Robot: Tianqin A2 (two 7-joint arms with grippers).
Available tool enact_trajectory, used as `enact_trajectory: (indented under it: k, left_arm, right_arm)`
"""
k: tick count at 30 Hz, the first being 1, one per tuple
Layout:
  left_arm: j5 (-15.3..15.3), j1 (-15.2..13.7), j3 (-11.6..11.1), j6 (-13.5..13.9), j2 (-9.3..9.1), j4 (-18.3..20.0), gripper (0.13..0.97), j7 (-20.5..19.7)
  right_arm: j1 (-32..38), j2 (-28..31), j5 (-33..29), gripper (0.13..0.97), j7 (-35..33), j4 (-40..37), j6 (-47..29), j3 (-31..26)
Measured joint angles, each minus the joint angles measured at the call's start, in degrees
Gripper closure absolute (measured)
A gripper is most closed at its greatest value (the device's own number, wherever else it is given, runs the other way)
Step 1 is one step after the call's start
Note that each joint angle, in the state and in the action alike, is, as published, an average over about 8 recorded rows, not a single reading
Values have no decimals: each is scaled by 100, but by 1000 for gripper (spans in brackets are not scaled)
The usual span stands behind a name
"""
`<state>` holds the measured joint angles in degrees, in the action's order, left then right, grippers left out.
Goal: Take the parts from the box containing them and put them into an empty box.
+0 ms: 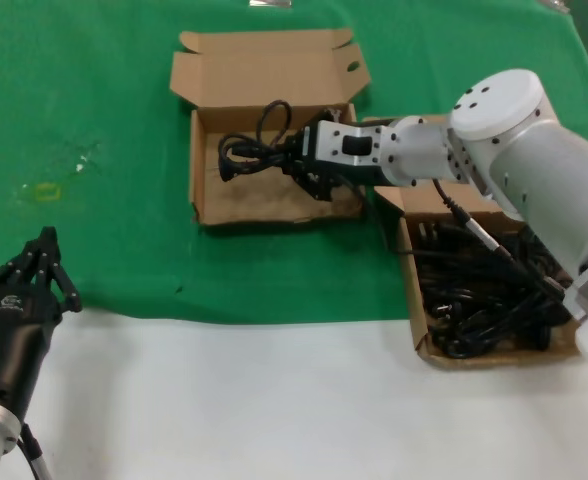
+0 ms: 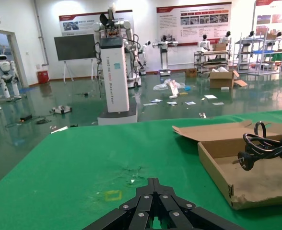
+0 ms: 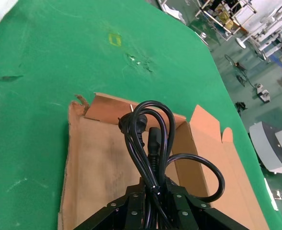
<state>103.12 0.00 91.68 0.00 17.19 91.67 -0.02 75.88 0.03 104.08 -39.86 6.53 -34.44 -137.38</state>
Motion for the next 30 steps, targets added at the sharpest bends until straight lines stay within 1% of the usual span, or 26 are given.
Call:
enact_trajectory:
  k: [5, 11, 19, 23, 30]
  left_arm:
    - [0, 0, 0, 0, 0, 0, 953, 0]
    - [0, 0, 0, 0, 0, 0, 953, 0]
    - [0, 0, 0, 0, 0, 0, 953, 0]
    - [0, 0, 0, 0, 0, 0, 953, 0]
    - [0, 0, 0, 0, 0, 0, 953, 0]
  right_arm:
    - [-26, -2, 540, 881, -8, 39, 165, -530]
    - [-42, -3, 1053, 881, -35, 61, 299, -1026]
    - [-48, -3, 1482, 841, -90, 49, 379, -1405]
    - [-57, -3, 1640, 841, -124, 48, 399, -1532]
    - [-61, -3, 1910, 745, -216, 64, 439, -1692]
